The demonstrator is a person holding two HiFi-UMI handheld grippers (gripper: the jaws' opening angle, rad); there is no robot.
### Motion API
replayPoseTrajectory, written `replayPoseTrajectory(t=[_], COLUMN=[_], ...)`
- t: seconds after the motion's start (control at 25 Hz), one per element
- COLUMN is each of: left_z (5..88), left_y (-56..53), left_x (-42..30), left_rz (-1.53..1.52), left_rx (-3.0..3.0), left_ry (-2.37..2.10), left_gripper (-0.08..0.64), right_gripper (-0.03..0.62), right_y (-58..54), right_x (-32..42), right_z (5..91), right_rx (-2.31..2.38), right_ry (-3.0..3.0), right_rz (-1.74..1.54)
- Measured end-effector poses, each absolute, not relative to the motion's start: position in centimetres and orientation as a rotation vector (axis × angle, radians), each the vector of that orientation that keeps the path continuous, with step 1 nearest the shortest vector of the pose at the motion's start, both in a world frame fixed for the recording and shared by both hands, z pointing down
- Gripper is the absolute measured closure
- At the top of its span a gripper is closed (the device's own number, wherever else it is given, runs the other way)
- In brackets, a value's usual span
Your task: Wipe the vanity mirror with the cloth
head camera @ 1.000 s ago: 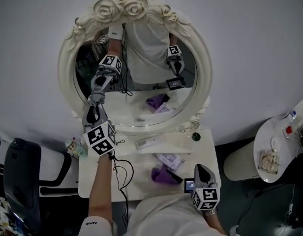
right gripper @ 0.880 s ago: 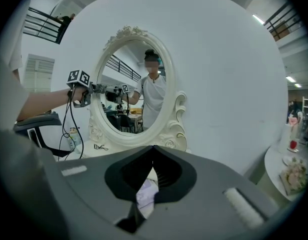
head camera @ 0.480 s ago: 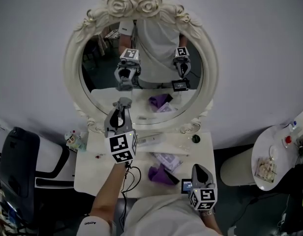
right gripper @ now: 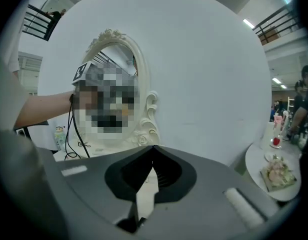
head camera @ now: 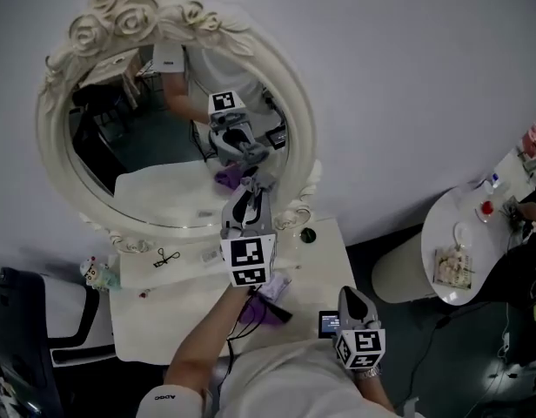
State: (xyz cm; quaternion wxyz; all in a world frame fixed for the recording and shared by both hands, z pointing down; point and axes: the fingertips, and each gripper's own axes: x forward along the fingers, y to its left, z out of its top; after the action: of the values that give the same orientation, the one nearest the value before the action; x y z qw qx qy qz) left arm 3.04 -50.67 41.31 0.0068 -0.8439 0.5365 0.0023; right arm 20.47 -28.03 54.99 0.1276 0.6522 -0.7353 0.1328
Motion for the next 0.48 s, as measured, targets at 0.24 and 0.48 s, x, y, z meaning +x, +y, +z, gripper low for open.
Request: replayPoseTrajectory(t=[0.24,0.48], left_z=[42.7,43.8], left_y=[-51.6,-52.5], left_x=[5.4,-1.3], left_rz=[-0.025,-0.055], left_rx=[-2.652,-2.554], left_ry=[1.657,1.827], left_gripper=[0.483,0.483], right_gripper=[0.584,0.584], right_y=[-27.1,-27.5], right_x=[23.1,20.9], right_z=[55.5,55.9], right_rx=[1.965,1.890], right_ry=[-2.073,-2.111], right_rz=[0.407,0.404])
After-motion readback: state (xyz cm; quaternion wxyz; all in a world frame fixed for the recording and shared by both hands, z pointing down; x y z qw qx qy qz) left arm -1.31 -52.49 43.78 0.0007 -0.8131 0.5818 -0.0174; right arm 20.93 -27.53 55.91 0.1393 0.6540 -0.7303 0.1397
